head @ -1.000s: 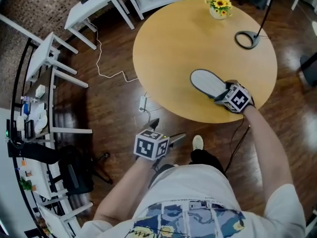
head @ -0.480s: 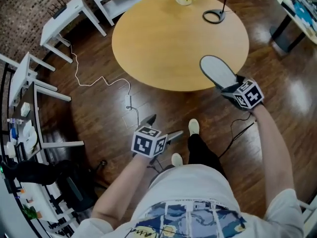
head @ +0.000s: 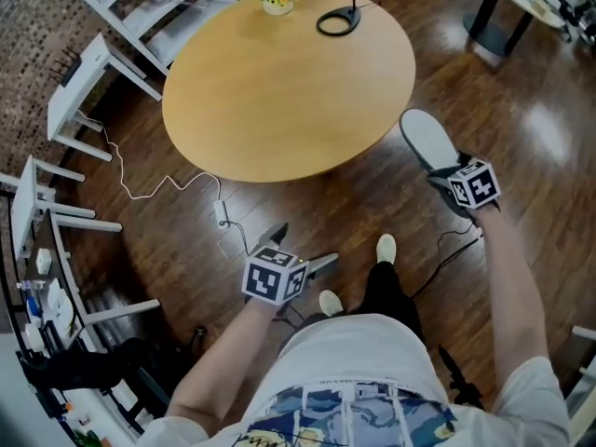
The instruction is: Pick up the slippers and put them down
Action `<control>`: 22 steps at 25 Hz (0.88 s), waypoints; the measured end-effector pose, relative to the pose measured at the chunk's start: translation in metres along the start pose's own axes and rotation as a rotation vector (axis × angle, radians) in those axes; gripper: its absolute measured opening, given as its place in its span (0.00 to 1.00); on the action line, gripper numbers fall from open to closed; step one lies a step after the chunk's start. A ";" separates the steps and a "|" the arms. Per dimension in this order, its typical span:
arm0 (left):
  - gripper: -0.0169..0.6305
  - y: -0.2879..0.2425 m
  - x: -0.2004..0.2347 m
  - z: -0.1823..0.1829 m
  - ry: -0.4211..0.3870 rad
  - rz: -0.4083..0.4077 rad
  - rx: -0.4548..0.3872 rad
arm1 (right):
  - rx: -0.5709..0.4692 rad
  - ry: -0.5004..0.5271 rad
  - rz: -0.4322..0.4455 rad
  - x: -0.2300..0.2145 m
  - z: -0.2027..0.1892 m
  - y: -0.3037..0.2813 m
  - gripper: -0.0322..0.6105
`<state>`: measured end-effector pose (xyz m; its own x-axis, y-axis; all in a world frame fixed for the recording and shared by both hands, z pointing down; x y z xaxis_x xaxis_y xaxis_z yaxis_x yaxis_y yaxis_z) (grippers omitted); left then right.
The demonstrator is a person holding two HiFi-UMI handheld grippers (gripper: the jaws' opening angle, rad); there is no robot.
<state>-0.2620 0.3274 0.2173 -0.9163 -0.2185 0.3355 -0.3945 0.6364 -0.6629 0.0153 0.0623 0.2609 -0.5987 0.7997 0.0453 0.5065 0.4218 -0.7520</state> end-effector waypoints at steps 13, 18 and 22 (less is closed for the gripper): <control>0.88 -0.269 -0.072 0.028 -0.104 -0.084 0.187 | 0.099 -0.350 -0.118 -0.189 -0.217 -0.134 0.78; 0.88 -0.380 -0.090 -0.020 -0.096 -0.140 0.288 | 0.130 -0.460 -0.114 -0.227 -0.327 -0.250 0.78; 0.88 -0.465 -0.082 -0.055 -0.100 -0.161 0.306 | 0.146 -0.488 -0.097 -0.250 -0.398 -0.355 0.78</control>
<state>0.0007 0.0900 0.5346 -0.8372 -0.3786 0.3946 -0.5225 0.3407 -0.7816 0.2318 -0.1178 0.7783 -0.8760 0.4527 -0.1663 0.3633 0.3926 -0.8449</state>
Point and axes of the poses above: the fingertips, and each gripper's own axes: y backward along the fingers, x to its left, z out of its top, the point moved 3 cm from there along y, backward along the fingers, and after that the axes turned 8 degrees about -x, right-handed, at the moved point
